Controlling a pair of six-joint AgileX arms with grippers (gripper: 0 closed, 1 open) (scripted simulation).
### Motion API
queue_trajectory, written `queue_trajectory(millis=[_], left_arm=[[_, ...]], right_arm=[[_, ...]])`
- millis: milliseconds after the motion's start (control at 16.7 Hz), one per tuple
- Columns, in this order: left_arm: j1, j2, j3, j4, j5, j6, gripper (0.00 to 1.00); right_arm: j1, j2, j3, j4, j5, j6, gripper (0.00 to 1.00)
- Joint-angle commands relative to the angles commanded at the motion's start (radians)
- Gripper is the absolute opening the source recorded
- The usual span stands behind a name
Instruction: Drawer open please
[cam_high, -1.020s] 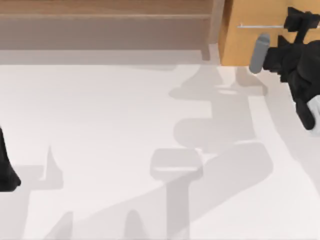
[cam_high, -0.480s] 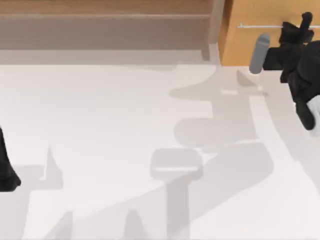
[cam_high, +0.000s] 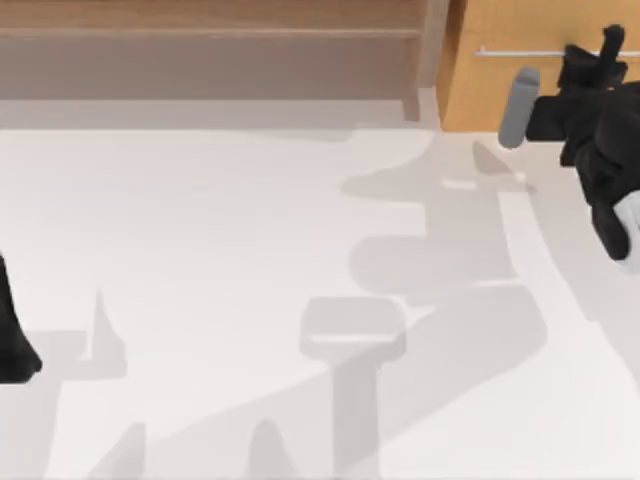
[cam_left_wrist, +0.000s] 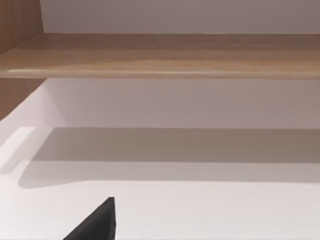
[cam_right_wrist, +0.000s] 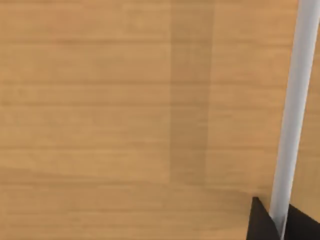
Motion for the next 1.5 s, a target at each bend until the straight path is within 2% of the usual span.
queue_trajectory(millis=[180, 540, 960, 1320, 1500], left_arm=[[0.000, 0.000, 0.000, 0.000, 0.000, 0.000, 1.00], [0.000, 0.000, 0.000, 0.000, 0.000, 0.000, 1.00], [0.000, 0.000, 0.000, 0.000, 0.000, 0.000, 1.00], [0.000, 0.000, 0.000, 0.000, 0.000, 0.000, 1.00], [0.000, 0.000, 0.000, 0.000, 0.000, 0.000, 1.00]], right_arm=[[0.005, -0.020, -0.040, 0.024, 0.005, -0.001, 0.00], [0.031, -0.111, -0.259, 0.142, 0.031, 0.003, 0.00], [0.037, -0.128, -0.300, 0.170, 0.037, 0.000, 0.00], [0.073, -0.205, -0.509, 0.292, 0.074, 0.005, 0.00], [0.082, -0.222, -0.546, 0.318, 0.082, 0.003, 0.00]])
